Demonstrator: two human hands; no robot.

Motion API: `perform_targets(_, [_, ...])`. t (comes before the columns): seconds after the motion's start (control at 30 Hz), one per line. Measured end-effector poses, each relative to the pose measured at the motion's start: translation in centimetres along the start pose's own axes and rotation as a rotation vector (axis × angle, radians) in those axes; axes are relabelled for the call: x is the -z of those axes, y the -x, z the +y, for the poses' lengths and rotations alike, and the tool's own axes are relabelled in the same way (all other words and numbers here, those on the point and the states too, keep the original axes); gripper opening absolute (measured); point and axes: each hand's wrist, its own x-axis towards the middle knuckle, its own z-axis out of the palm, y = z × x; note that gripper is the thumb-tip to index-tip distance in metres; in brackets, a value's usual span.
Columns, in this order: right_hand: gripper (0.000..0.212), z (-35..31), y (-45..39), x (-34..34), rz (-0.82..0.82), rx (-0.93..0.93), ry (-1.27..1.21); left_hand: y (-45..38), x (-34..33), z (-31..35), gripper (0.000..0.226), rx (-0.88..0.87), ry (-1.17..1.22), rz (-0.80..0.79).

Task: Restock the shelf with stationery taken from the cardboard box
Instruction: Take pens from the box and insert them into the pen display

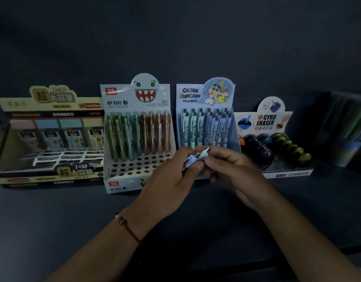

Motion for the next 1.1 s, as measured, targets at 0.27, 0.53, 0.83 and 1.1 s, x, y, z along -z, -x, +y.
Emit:
perform_targets(0.27, [0.025,-0.1,0.1,0.2,0.024,-0.004,-0.037,0.0,0.0,0.2,0.011,-0.023,0.029,-0.019])
perform_targets(0.53, [0.014,-0.5,-0.4,0.9,0.17,-0.022,-0.251,0.1,0.6,0.5,0.026,-0.029,-0.002,-0.017])
perform_targets(0.83, [0.012,-1.6,-2.0,2.0,0.477,0.103,-0.232,0.8,2.1,0.9,0.021,-0.044,-0.123,0.007])
perform_targets(1.1, [0.013,-4.0,-6.1,-1.2,0.432,0.308,0.134,3.2,4.7,-1.6,0.009,0.071,-0.197,0.021])
